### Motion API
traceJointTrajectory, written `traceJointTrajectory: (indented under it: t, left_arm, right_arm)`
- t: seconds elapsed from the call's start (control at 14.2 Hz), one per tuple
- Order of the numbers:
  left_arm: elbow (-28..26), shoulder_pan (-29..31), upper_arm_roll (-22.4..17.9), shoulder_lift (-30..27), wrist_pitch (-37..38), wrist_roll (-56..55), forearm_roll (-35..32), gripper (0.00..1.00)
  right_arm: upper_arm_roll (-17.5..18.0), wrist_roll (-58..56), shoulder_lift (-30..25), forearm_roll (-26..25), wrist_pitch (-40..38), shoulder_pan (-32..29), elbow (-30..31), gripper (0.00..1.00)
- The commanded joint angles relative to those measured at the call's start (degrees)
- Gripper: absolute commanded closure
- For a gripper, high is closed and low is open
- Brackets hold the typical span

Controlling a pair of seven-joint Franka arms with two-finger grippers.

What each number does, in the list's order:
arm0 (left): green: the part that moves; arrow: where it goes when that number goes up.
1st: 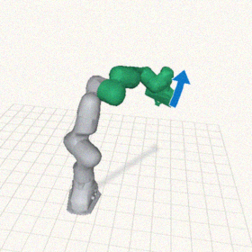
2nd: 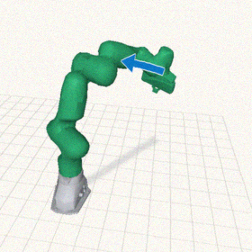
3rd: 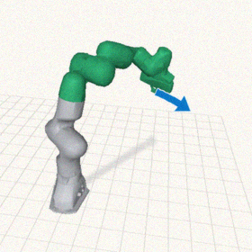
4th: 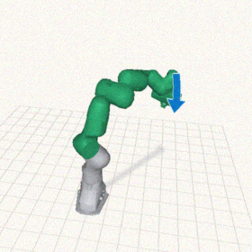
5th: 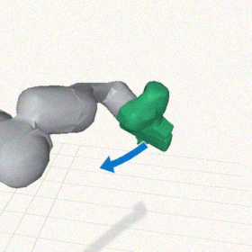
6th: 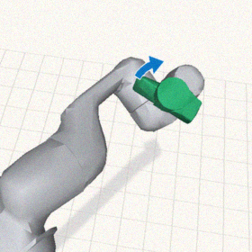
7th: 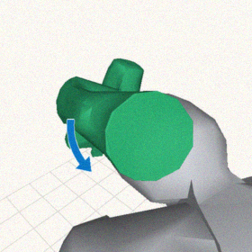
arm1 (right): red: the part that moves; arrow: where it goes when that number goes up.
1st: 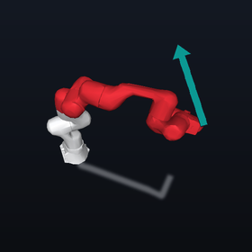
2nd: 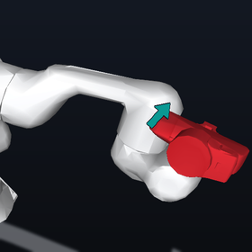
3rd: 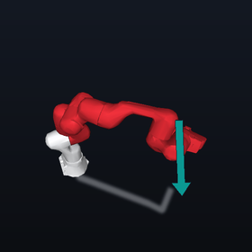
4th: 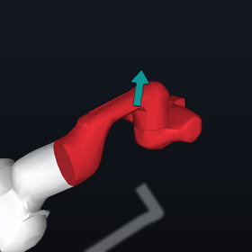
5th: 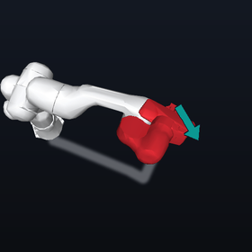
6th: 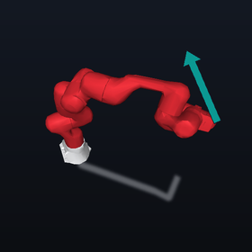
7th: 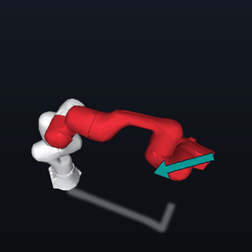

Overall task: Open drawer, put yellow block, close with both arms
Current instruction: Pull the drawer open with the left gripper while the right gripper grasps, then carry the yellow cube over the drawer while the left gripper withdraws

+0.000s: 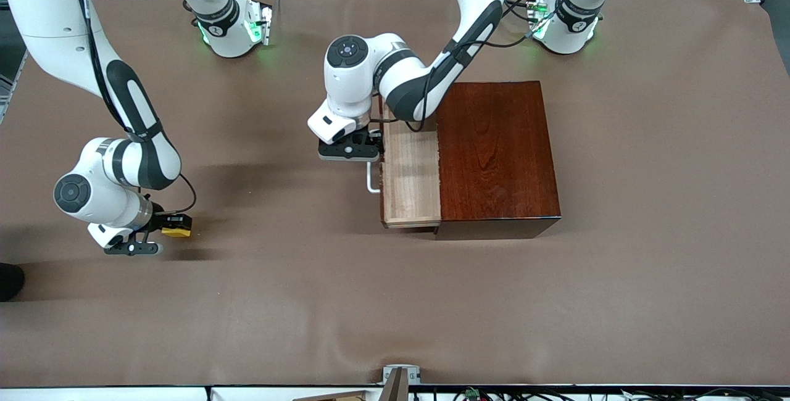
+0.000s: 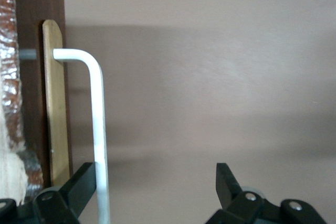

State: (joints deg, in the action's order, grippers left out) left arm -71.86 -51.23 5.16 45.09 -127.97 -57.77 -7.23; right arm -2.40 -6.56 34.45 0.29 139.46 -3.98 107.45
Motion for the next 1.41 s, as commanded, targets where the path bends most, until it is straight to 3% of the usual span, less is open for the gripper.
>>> traceJointTrajectory:
  t: [0.0,0.07,0.14,0.42,0.78,1.2,1.34]
  left_arm:
    - [2.34,-0.45,1.34,1.50,-2.55,-1.38,0.81,0.00]
    - [2.43,-0.45,1.52,1.41,-2.64,-1.38,0.81,0.00]
    - [2.51,-0.45,1.52,1.32,-2.90,-1.38,0.81,0.00]
    - [2.52,0.33,0.91,-1.57,0.94,-1.99,0.81,0.00]
    - [2.34,6.39,0.73,-13.77,17.11,-1.82,0.64,0.00]
    - [1.90,17.19,0.82,-27.05,34.59,0.80,0.81,0.00]
    - [0.85,20.62,0.56,-31.09,39.79,10.69,0.81,0.00]
  right_arm:
    - [0.91,-1.08,-2.19,0.23,-0.32,-1.20,1.89,0.63]
    - [0.91,-1.08,-2.10,0.23,-0.32,-1.20,1.89,0.87]
    - [0.91,-1.08,-2.19,0.23,-1.02,-1.11,1.71,1.00]
    - [0.91,-2.74,-3.50,0.14,-5.57,-0.76,-2.14,1.00]
    - [1.43,-9.95,-8.33,0.23,-13.31,-0.50,-4.35,1.00]
    - [8.54,-14.34,-17.29,0.23,-23.08,-0.50,-4.79,1.00]
    - [11.09,-18.47,-20.20,0.49,-25.54,-0.41,-4.79,1.00]
